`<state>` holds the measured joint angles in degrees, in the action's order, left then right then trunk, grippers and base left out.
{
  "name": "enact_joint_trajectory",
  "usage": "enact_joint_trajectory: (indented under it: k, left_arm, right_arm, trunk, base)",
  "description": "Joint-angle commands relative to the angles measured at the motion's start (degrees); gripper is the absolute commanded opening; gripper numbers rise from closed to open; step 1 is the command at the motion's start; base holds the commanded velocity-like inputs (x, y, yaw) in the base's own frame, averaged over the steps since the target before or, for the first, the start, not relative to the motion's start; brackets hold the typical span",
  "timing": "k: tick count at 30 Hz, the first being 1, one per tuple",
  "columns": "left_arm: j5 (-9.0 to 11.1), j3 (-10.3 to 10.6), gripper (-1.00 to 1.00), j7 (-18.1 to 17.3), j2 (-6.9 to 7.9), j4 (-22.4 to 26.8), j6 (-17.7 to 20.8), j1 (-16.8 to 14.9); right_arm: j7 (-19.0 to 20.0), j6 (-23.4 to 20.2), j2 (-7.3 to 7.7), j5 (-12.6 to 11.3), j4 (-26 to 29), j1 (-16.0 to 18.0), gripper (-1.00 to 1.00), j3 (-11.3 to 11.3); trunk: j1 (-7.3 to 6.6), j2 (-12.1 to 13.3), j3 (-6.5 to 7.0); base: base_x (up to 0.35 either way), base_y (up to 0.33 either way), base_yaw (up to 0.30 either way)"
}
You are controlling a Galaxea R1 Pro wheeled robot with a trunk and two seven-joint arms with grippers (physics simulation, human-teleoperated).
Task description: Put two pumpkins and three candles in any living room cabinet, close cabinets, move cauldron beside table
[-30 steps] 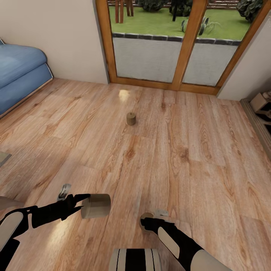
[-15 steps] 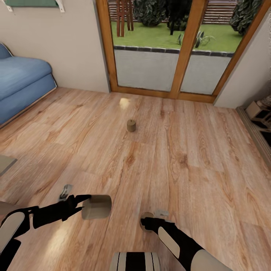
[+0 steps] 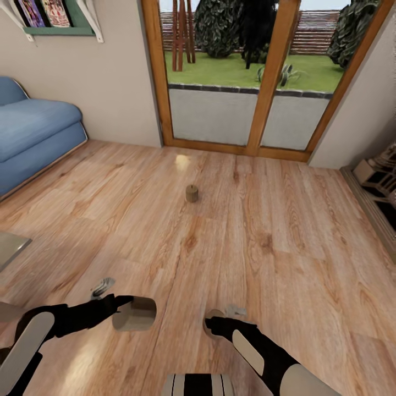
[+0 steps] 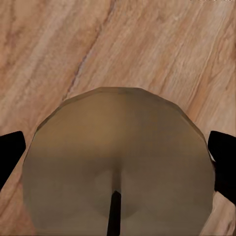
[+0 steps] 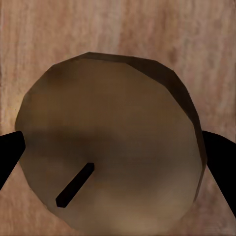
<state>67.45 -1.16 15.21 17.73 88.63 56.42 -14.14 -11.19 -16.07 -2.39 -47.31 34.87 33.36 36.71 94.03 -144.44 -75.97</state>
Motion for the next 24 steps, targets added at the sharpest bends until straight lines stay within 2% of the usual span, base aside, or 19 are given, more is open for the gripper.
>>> enact_joint_trajectory:
  k: [1,2,3,7,8,10,12,14,16,21,24]
  left_arm:
    - [-0.8,0.0,-1.0,0.6,-0.62,0.0,0.2,-0.1]
    - [-1.5,0.0,-1.0,0.6,-0.95,0.0,0.2,-0.1]
    - [-3.1,0.0,-1.0,0.6,-1.7,0.0,0.2,-0.1]
    - [-9.4,0.2,-1.0,2.9,-6.1,0.1,0.2,-0.4]
    - [-10.5,0.3,-1.0,3.8,-7.29,0.1,0.2,-0.4]
    - [-11.6,0.7,-1.0,5.3,-8.74,0.3,0.2,-0.5]
    - [-12.3,1.0,-1.0,7.3,-9.84,0.4,0.2,-0.5]
    - [-12.6,1.3,-1.0,8.6,-10.3,0.4,0.2,-0.6]
    - [-12.7,1.4,-1.0,9.3,-10.47,0.5,0.2,-0.6]
    - [-12.8,1.4,-1.0,9.7,-10.57,0.5,0.2,-0.7]
    - [-12.8,1.4,-1.0,9.8,-10.6,0.4,0.2,-0.8]
  right_arm:
    - [-0.5,-0.2,0.07,-0.6,0.2,0.0,-1.0,0.3]
    - [-0.4,-0.2,0.07,-0.6,0.3,0.0,-1.0,0.3]
    - [-0.3,-0.2,0.1,-0.6,0.3,0.0,-1.0,0.2]
    - [-0.1,-2.0,0.16,-0.7,0.6,0.0,-1.0,0.2]
    - [-0.1,-3.2,0.17,-0.7,0.6,0.0,-1.0,0.1]
    - [-0.1,-5.0,0.18,-0.8,0.7,0.0,-1.0,-0.1]
    - [-0.1,-6.6,0.19,-0.7,2.0,0.0,-1.0,-0.9]
    - [-0.1,-7.8,0.22,-0.7,5.0,0.0,-1.0,-2.2]
    - [-0.1,-10.0,0.34,-0.7,8.1,0.0,-1.0,-4.0]
    - [-0.1,-14.2,0.4,-0.6,10.3,0.0,-1.0,-8.8]
    - [-0.1,-14.8,0.44,-0.6,10.4,0.0,-1.0,-10.1]
  trunk:
    - [-0.03,0.0,0.18]
    - [-0.06,0.0,0.41]
    - [-0.08,0.0,0.63]
    - [-0.19,0.1,1.51]
    - [-0.21,0.1,1.74]
    - [-0.26,0.1,2.18]
    - [-0.32,0.1,2.62]
    - [-0.37,0.2,3.07]
    - [-0.42,0.2,3.51]
    - [-0.55,0.3,4.62]
    - [-0.63,0.3,5.28]
  base:
    - [0.0,0.0,0.0]
    - [0.0,0.0,0.0]
    - [0.0,0.0,0.0]
    - [0.0,0.0,0.0]
    - [0.0,0.0,0.0]
    - [0.0,0.0,0.0]
    - [0.0,0.0,0.0]
    - [0.0,0.0,0.0]
    - [0.0,0.0,0.0]
    - [0.0,0.0,0.0]
    - [0.0,0.0,-0.064]
